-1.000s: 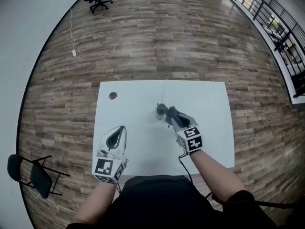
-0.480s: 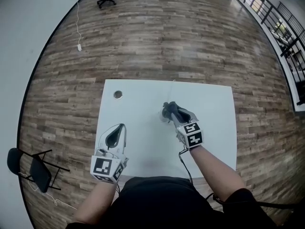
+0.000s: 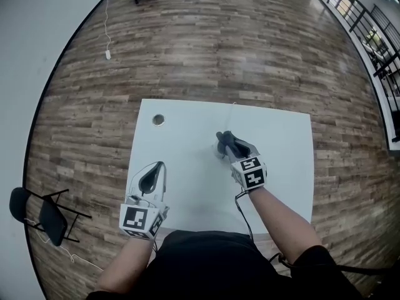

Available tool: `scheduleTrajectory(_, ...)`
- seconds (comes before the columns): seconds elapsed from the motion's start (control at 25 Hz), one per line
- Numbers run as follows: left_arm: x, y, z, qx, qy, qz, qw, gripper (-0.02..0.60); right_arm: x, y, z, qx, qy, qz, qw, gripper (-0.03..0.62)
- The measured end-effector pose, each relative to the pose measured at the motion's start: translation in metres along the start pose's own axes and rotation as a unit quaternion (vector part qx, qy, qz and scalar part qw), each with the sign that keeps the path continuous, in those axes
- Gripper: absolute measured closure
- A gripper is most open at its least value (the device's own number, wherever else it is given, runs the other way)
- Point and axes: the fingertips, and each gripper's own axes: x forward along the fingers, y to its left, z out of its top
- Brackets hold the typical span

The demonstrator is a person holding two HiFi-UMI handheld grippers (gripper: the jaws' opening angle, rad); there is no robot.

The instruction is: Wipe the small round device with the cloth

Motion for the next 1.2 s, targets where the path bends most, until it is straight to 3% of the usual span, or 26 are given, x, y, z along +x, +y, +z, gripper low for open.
scheduleTrajectory(0.4,-0.005,0.005,-0.006,-0.004,0.01,0.011,0.9999,0.575,0.01,0.011,-0.013,0.003,0.019,0.017,1.0,0.499)
scheduleTrajectory(0.92,-0.008,0.0,-0.001,-0.011,0.006,0.006,0.9999,0.575,0.007,0.033,-0.014,-0.039,0.035,0.034,0.998,0.5)
scheduleTrajectory(1.2,-0.008,0.0,0.0,-0.01,0.005,0.012,0.9999,0.575,0.009,0.045,-0.029,-0.03,0.049,0.053,0.997,0.5)
